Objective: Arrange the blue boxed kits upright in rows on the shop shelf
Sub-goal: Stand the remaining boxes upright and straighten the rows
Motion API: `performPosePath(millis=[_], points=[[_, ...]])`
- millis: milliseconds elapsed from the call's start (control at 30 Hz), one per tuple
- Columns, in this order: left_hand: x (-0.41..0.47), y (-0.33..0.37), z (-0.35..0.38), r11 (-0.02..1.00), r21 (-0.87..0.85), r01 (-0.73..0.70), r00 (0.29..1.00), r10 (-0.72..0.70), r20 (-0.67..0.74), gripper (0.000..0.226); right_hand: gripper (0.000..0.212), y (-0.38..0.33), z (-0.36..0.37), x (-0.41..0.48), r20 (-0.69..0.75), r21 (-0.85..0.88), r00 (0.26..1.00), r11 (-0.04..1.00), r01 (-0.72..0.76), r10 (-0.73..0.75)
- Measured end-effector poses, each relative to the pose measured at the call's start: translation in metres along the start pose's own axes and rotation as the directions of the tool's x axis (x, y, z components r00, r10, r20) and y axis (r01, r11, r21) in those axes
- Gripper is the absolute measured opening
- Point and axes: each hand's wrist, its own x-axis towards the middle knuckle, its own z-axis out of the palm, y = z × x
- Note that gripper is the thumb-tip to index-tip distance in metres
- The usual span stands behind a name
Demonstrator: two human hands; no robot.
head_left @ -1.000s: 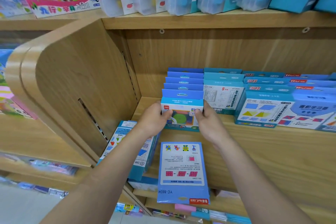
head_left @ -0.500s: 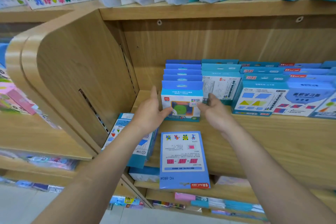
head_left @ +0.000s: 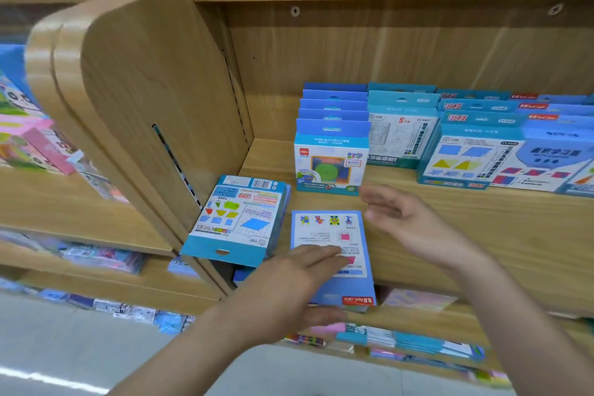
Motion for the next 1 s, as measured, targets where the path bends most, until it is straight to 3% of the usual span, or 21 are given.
performPosePath(millis=[133,267,367,433,533,700,767,867,1000], points=[[0.005,-0.002,0.015,0.98,0.189,-0.065,0.997,0.073,-0.038,0.054,0.037,0.011,0.007,-0.015,0.071,0.187,0.996,0.98,-0.072,0.06],[0.011,-0.003,0.011,0.943,0.276,-0.187,0.947,0.248,-0.204,0.035,0.047,0.023,0.004,-0.033,0.103,0.353,0.993,0.932,-0.084,0.051],[0.022,-0.002,-0.024,0.99,0.133,-0.051,0.884,0.107,-0.455,0.027,0.056,0.021,0.003,-0.042,0.133,0.302,0.988,0.953,0.031,-0.074],[0.031,-0.003,-0.044,0.995,-0.087,0.053,0.817,-0.093,-0.569,0.029,0.056,0.015,0.009,-0.037,0.022,0.274,0.996,0.958,0.08,-0.089],[0.041,-0.002,-0.061,0.871,-0.488,0.058,0.777,-0.346,-0.525,0.025,0.044,0.006,0.015,-0.027,-0.218,0.228,0.971,0.963,0.144,-0.094],[0.047,0.002,-0.073,0.546,-0.837,-0.025,0.735,-0.557,-0.386,0.006,0.031,0.0,0.012,-0.028,-0.232,0.326,0.969,0.931,0.165,-0.09],[0.045,0.002,-0.074,0.448,-0.893,-0.04,0.733,-0.594,-0.331,0.021,0.029,0.0,0.012,-0.03,-0.243,0.364,0.967,0.917,0.164,-0.077],[0.035,0.001,-0.074,0.436,-0.9,0.031,0.803,-0.547,-0.237,0.043,0.03,0.001,0.008,-0.033,-0.267,0.438,0.963,0.885,0.159,-0.041],[0.023,-0.001,-0.063,0.479,-0.87,0.117,0.884,-0.45,-0.129,0.042,0.037,0.002,0.007,-0.037,-0.271,0.475,0.963,0.867,0.148,-0.016]])
